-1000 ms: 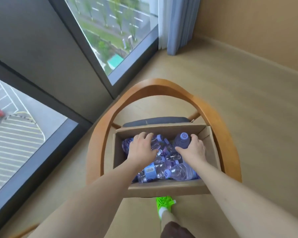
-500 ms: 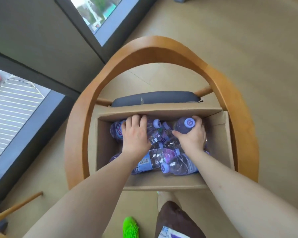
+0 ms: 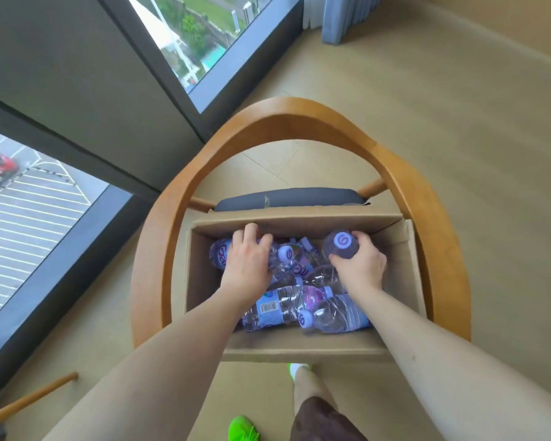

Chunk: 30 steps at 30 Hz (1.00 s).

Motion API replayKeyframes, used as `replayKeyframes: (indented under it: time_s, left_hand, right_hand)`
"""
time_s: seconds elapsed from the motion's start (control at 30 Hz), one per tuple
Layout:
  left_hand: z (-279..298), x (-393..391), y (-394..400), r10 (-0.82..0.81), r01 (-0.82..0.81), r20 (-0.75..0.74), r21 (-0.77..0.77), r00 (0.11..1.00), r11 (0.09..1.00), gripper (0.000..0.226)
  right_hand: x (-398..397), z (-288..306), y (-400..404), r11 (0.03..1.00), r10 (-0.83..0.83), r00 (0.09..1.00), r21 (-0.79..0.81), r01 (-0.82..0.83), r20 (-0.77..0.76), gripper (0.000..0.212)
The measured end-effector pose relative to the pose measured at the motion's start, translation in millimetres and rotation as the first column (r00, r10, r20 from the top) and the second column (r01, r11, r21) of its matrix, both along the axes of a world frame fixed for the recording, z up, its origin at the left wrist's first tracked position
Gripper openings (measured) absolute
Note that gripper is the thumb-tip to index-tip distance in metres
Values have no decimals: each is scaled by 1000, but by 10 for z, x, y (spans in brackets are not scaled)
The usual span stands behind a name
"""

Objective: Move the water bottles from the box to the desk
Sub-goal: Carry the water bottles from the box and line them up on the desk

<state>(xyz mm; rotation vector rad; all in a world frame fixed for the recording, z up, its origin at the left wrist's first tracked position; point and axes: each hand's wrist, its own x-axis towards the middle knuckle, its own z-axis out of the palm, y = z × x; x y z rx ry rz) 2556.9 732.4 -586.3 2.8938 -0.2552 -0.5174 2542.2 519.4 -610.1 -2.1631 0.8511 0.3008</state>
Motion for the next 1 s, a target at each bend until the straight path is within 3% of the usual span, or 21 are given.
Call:
replayKeyframes:
  time_s: [0.2,0.3,0.5,0.7,0.83,1.0]
  left_hand:
    - [-73,-104,96,-22,25,61,-60,998,998,60]
    - [-173,-145,101,6,4,113,-85,994,996,60]
    - [-128,87,69,-34,38,-118,32,992,999,54]
    - [-29,37,75,29,-30,-110,-7,994,1000,51]
    - [66,4,155,78,-86,-89,-93,993,992,49]
    - [387,-72,192,300,-300,-48,-302,953,905,48]
  right_hand:
    - [132,-86,70,999,45,998,3,-45,-44,86]
    - [80,-253,118,1000,6,1000,-20,-5,24,80]
    - [15,-325,107,996,48,997,-83,-43,52,63]
    - [-86,-122,93,995,70,995,-73,-64,74,63]
    - [-102,142,123,988,129,985,-101,-118,116,62]
    - [-186,656,223,976,208,947,-114,-185,244,58]
